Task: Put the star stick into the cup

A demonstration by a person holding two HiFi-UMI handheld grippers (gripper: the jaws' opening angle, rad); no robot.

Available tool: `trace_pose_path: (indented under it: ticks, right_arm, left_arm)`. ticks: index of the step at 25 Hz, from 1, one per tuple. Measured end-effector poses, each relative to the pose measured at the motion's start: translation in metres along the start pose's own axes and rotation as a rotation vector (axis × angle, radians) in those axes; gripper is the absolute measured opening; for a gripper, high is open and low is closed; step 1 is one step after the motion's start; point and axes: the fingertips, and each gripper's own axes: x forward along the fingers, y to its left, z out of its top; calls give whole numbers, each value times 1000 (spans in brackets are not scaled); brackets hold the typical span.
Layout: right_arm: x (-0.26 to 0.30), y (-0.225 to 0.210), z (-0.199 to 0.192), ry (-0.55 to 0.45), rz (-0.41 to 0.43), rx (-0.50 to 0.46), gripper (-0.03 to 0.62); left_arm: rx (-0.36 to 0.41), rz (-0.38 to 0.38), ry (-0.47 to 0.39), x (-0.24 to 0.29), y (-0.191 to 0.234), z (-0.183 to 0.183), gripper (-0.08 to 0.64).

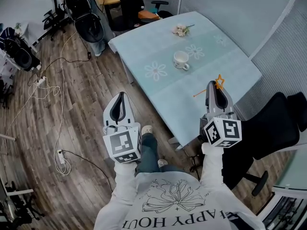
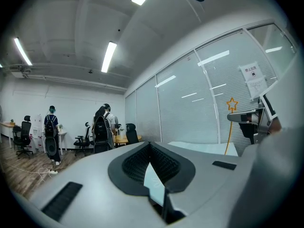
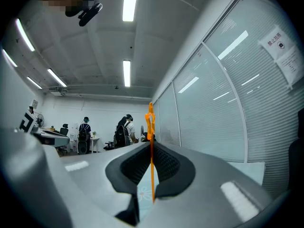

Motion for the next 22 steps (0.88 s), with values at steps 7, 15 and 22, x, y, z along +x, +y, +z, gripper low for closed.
trace_pose_path:
  ticks: [7, 15, 22]
  right_arm:
    - [73, -18, -7, -5, -28, -20, 21]
    - [162, -39, -6, -16, -87, -46, 21]
    - [231, -57, -11, 7, -119, -75, 21]
  left_arm:
    - [10, -49, -4, 89, 9, 3, 6]
    - [17, -110, -5, 197, 22, 15, 6]
    - [21, -189, 12, 285, 17, 19, 6]
